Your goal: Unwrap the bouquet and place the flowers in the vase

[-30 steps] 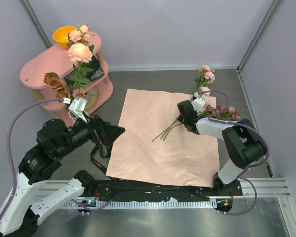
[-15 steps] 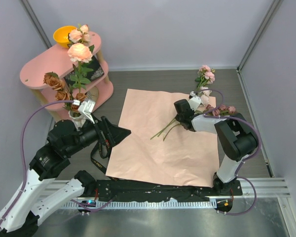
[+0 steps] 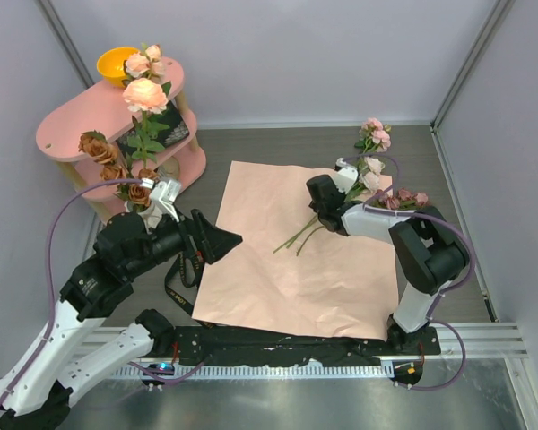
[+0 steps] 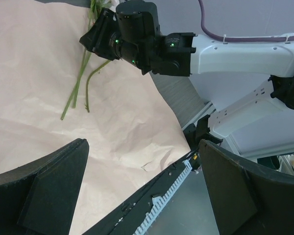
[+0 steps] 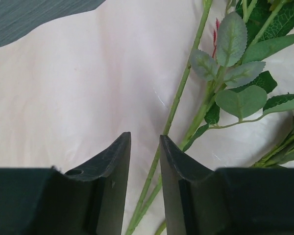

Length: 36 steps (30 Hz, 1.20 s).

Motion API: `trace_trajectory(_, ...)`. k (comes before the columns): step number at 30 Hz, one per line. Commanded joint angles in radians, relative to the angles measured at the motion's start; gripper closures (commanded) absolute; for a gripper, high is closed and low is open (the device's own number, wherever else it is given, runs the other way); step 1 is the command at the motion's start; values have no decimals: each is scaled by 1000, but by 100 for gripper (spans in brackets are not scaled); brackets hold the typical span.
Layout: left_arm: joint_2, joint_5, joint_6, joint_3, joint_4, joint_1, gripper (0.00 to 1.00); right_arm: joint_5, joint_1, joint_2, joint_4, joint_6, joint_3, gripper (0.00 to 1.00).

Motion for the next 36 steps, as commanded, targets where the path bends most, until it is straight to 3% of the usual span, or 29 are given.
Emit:
trace_trajectory(1, -22, 27, 3, -22, 51, -3, 0, 51, 0, 64, 7, 10, 41, 64)
trace_trajectory(10, -19, 16, 7, -25, 51, -3, 0, 53, -1, 130, -4, 30, 56, 64)
trace_trajectory(15, -9, 25, 3, -31, 63, -3, 0, 88, 0, 126, -3, 25, 52, 84)
trace_trajectory(17, -15, 19, 0, -29, 57, -3, 0, 102, -1, 68, 4, 28, 30, 92)
trace_trajectory(21, -39, 8, -22, -35, 46, -3, 0, 100, -1, -154, 135, 43, -102, 98)
trace_trajectory(28, -22, -15, -62, -28, 45, -3, 0, -128, -9, -478, 415, -10, -289, 99)
trace_trajectory(31, 8, -13, -103, -22, 74, -3, 0, -286, -9, -584, 653, -90, -376, 99)
trace_trajectory(36, 109, 17, -197, -31, 250, -3, 0, -701, -8, -672, 1051, -182, -574, 99)
